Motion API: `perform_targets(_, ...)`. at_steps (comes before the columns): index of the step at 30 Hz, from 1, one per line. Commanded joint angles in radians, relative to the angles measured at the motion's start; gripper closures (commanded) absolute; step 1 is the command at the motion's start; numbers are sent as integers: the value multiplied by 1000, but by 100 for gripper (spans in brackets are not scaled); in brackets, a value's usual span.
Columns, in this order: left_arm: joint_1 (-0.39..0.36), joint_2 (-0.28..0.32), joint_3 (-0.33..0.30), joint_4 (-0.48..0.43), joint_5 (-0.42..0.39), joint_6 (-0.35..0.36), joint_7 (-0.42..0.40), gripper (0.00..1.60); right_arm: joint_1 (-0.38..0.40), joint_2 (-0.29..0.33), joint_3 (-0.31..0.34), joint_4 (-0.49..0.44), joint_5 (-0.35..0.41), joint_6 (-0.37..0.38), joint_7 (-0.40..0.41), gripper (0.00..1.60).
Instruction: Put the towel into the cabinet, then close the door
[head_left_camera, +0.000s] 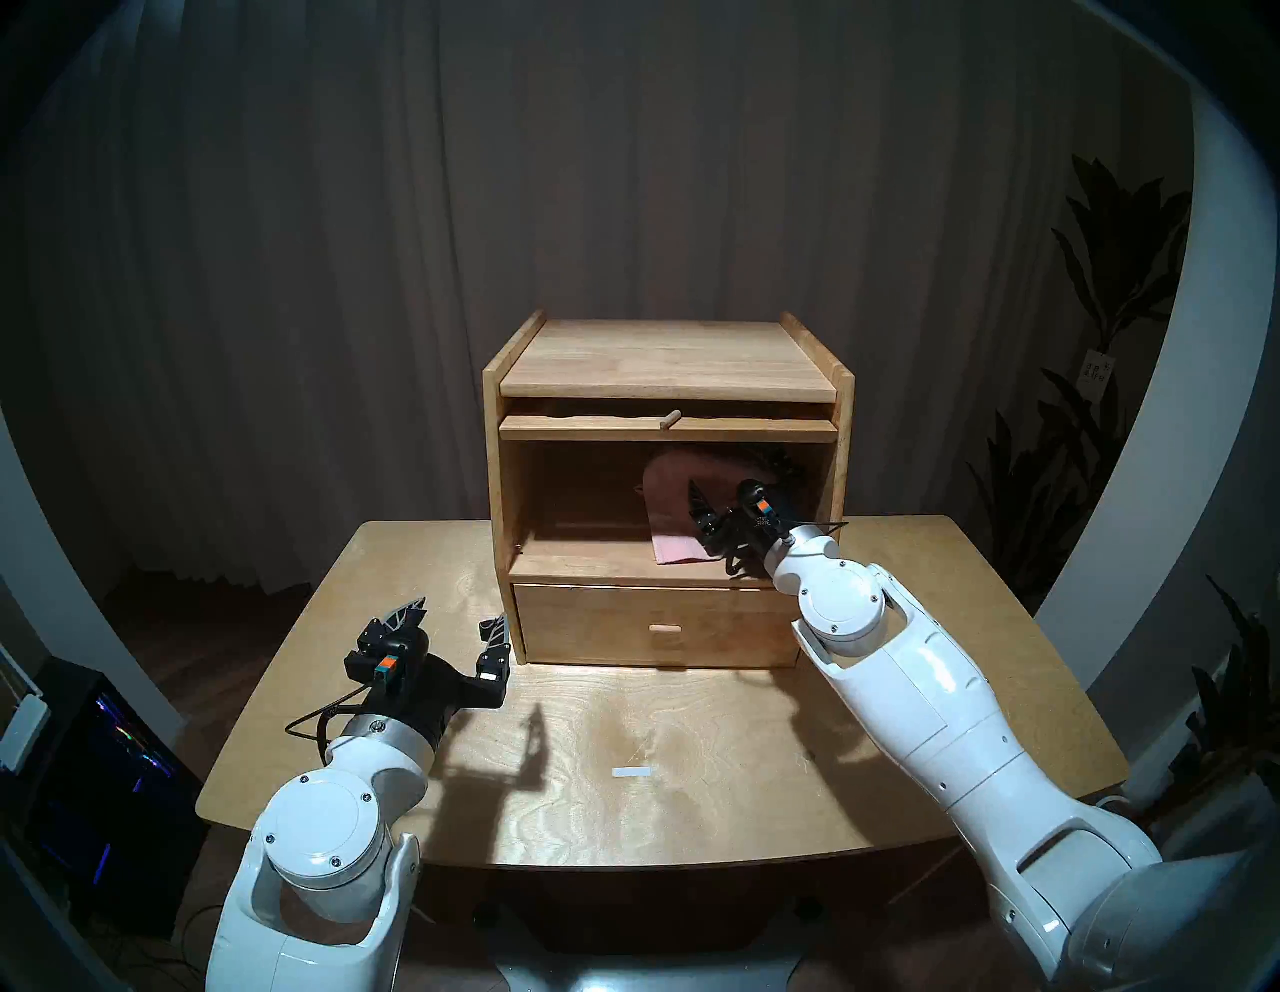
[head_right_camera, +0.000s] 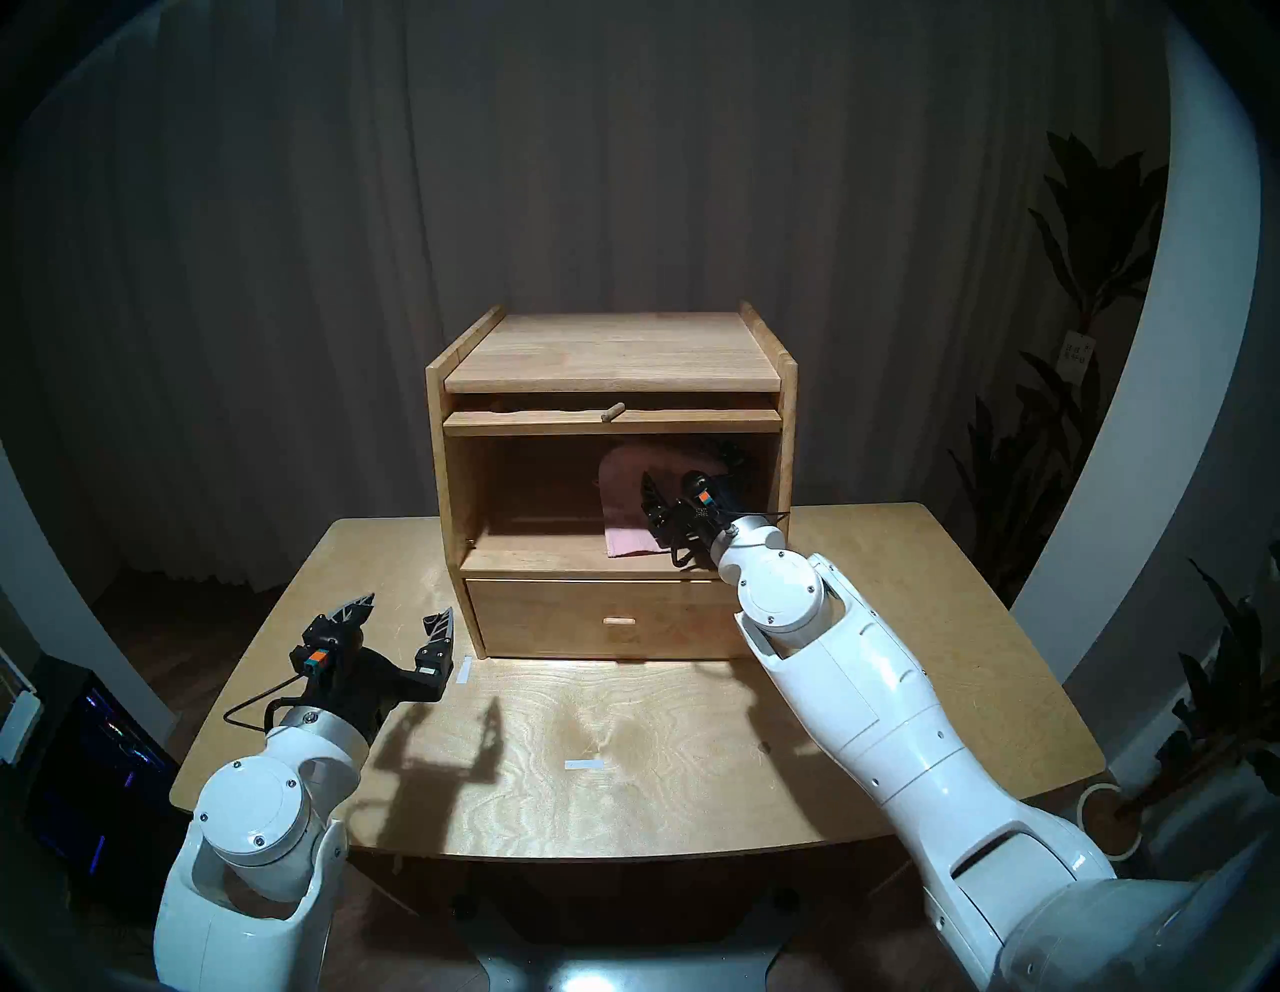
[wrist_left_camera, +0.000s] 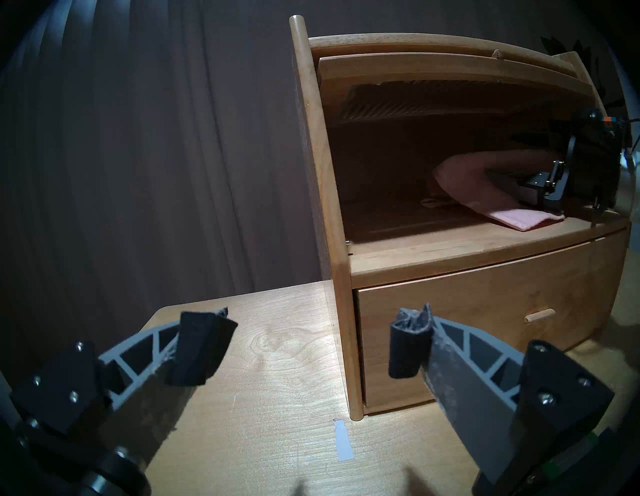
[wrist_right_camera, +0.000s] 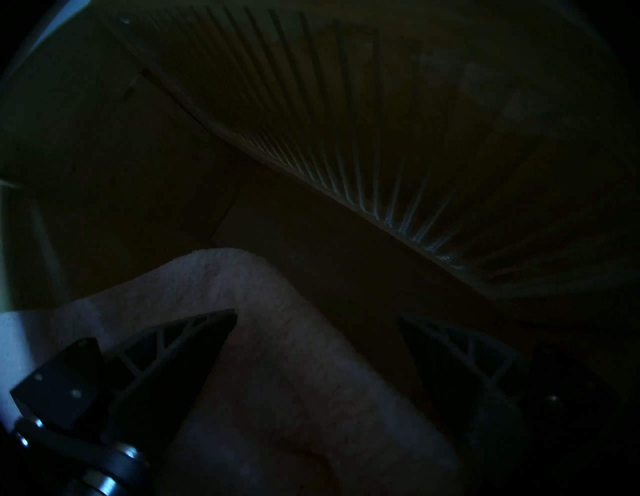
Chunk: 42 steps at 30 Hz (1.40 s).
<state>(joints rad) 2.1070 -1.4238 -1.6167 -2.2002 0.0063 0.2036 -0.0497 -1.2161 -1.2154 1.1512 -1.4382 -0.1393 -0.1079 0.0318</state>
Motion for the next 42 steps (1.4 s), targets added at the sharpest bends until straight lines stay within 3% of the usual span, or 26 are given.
perform_targets(1,-2,-1,-1,-23,-1,-4,2,0,-32,18,23,-104,64,-32,40,0)
perform_targets(12,-2,-1,-1,-23,-1,-4,2,0,-44,-18,72,-249,217,93,94,0)
perform_targets(15,-2,-1,-1,-23,-1,-4,2,0,-56,-16,75,-265,250,96,111,0)
perform_targets(28,-5,-1,-1,-17,0,-4,1,0,-249,100,89,-410,302,124,172,0)
perform_targets(30,-6,-1,-1,-17,0,-4,1,0,-274,119,92,-436,311,128,177,15)
perform_targets(31,-6,-1,-1,-16,0,-4,1,0,-284,126,92,-446,315,131,177,66)
perform_targets(32,-6,-1,-1,-16,0,-4,1,0,-300,133,95,-461,323,137,175,81)
perform_targets(33,-6,-1,-1,-16,0,-4,1,0,-326,143,101,-486,327,142,175,107)
perform_targets(34,-6,0,-1,-16,0,-4,1,0,-318,146,96,-477,333,144,171,151)
perform_targets(35,-6,0,-1,-16,0,-4,1,0,-347,153,107,-506,337,151,166,160)
perform_targets(42,-6,0,-1,-15,0,-4,1,0,-442,170,134,-596,356,189,124,160)
